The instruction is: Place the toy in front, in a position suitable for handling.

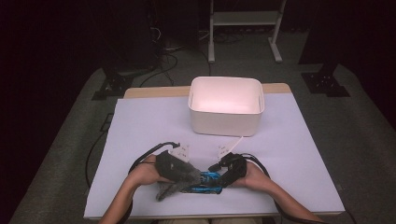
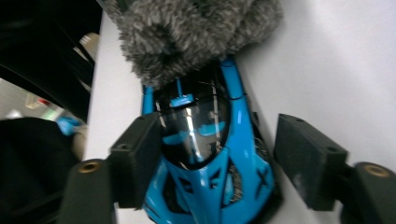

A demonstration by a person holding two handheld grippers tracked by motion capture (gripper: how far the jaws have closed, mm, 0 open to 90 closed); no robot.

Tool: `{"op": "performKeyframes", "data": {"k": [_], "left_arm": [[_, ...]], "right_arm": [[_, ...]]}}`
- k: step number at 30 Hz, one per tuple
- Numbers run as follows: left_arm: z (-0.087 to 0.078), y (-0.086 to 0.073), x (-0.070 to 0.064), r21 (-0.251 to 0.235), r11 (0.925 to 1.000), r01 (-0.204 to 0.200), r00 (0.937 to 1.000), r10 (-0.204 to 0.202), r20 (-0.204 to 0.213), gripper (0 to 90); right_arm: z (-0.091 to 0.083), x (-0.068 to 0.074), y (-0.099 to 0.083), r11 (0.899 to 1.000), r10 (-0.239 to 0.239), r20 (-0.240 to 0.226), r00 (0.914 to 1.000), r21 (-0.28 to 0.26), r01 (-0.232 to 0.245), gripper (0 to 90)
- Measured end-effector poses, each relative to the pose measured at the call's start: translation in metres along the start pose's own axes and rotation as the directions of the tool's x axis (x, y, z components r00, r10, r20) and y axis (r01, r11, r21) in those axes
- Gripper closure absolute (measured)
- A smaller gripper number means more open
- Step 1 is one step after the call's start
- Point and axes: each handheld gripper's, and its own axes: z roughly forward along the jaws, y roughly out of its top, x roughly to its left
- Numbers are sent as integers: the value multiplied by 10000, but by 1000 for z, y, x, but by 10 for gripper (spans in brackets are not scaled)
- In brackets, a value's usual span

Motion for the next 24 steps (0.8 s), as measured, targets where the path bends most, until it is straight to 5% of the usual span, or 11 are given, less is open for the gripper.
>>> {"op": "performKeyframes", "data": {"k": [8, 14, 15, 21, 24], "left_arm": [[-8, 4, 9, -93, 9986, 517, 9985, -519, -188, 700], [-8, 8, 18, 29, 9955, 951, 9954, -951, -138, 664], [-5, 9, 18, 161, 9948, 1006, 9949, -1006, -47, 664], [1, 13, 9, 441, 9969, 651, 9979, -648, -88, 686], [0, 15, 6, 507, 9975, 489, 9988, -484, -115, 703]], "right_arm": [[-1, 10, -2, 9991, -370, 584, 9976, -161, 380, 324], [-1, 26, -5, 9907, -1195, 1504, 9814, -471, 1278, 321], [-1, 33, -7, 9855, -1520, 1829, 9713, -474, 1631, 322], [-3, 43, -10, 9700, -2243, 2441, 9435, -375, 2403, 323], [-3, 45, -11, 9665, -2365, 2576, 9369, -363, 2540, 322]]}}
